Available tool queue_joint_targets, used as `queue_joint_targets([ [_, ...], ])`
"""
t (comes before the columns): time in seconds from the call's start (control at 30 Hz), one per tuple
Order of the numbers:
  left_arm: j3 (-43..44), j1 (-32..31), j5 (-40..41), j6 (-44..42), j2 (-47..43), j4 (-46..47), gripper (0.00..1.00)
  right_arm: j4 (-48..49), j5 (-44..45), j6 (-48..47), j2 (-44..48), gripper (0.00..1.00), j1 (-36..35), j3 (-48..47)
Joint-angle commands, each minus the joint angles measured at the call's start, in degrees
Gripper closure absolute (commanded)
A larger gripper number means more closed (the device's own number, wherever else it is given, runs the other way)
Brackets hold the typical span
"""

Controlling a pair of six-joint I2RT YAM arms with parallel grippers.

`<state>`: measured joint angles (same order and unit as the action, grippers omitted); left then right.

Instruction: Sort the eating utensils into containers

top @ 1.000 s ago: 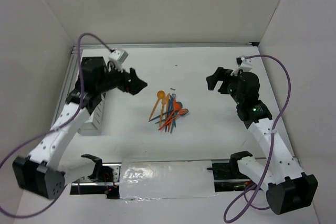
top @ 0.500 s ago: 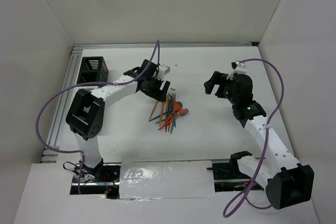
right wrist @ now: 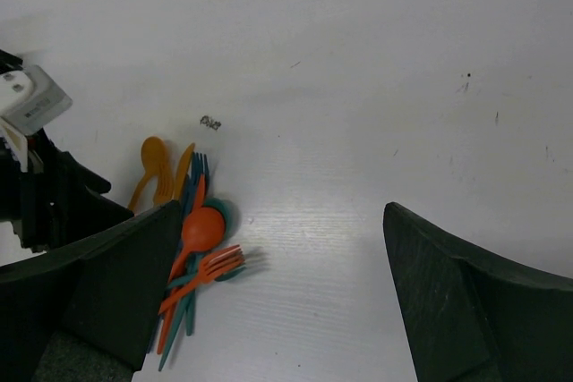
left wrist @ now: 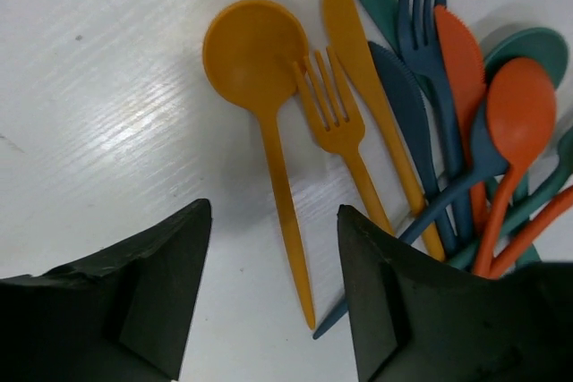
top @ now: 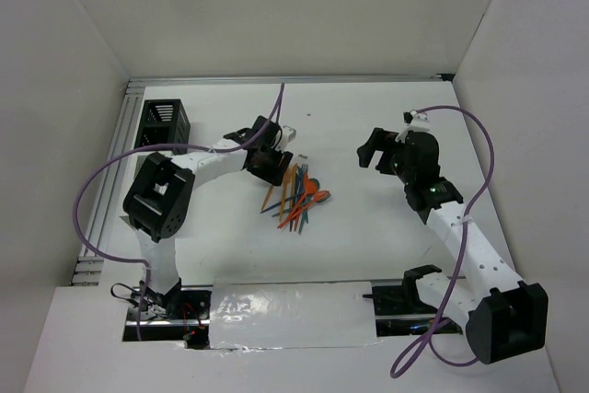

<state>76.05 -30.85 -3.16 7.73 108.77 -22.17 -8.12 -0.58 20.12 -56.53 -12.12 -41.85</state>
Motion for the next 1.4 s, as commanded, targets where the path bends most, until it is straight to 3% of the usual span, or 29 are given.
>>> queue_joint_targets([
  [0.0, -0.7, -1.2, 1.8, 0.5, 2.1, 1.7, 0.31, 2.7, 1.6, 0.0, 0.5, 0.0, -0.4, -0.1],
  [0.13, -0.4, -1.3, 3.1, 0.4, 4.3, 1.7, 0.37, 2.7, 1.6, -0.2, 2.0, 0.0, -0.4, 0.4],
  [0.2, 0.1, -1.3, 5.6, -0.3, 5.1, 1.6, 0.45, 2.7, 0.8, -0.1, 2.4, 0.0, -0.4, 0.4],
  [0.23, 0.3, -1.3, 5.8, -0.3, 5.4, 1.4, 0.56, 2.7, 0.8, -0.2, 2.8, 0.0, -0.4, 0.4],
  [0.43, 0.3, -1.2, 4.4, -0.2, 7.2, 2.6, 0.82, 2.7, 1.5, -0.1, 4.0, 0.0, -0.5, 1.0],
  [0.47, -0.2, -1.2, 5.1, -0.2, 7.0, 3.3, 0.83, 2.7, 2.2, 0.1, 4.4, 0.0, -0.5, 1.0],
  [0.57, -0.3, 0.7, 4.7, 1.1, 3.7, 5.1, 0.84, 3.9, 1.6, 0.4, 4.9, 0.0, -0.4, 1.0],
  [0.63, 0.7, 6.0, 3.7, 3.1, -2.7, 5.4, 0.96, 4.4, 0.0, 1.3, 4.8, 0.0, -0.4, 0.4],
  [0.67, 0.1, 5.5, 0.7, 3.1, -5.9, 6.5, 1.0, 5.2, -0.9, 1.7, 4.7, 0.0, -0.4, 0.4],
  [0.77, -4.1, 16.0, -9.6, 0.5, -19.7, 17.3, 0.96, 6.7, -3.8, 3.3, 3.9, 0.0, -0.6, 0.4],
  [0.8, -4.9, 15.4, -12.2, 0.3, -24.6, 21.8, 0.95, 7.8, -4.5, 4.0, 2.9, 0.0, -0.7, 0.4],
  [0.83, -5.6, 21.8, -17.4, 0.5, -26.8, 25.4, 0.95, 8.5, -5.0, 4.6, 2.6, 0.0, -0.8, 0.4],
  [0.93, -9.2, 30.7, -26.1, 3.9, -32.2, 38.6, 0.95, 11.7, -7.1, 5.4, 0.5, 0.0, -1.1, -0.8],
  [1.1, -9.8, 42.6, -29.9, 7.9, -31.0, 48.4, 0.92, 15.1, -9.5, 4.8, -3.8, 0.0, -1.6, -4.3],
  [1.37, -12.8, 52.2, -33.0, 9.5, -20.9, 68.4, 0.91, 16.8, -10.1, 0.3, -11.1, 0.0, -2.1, -10.4],
])
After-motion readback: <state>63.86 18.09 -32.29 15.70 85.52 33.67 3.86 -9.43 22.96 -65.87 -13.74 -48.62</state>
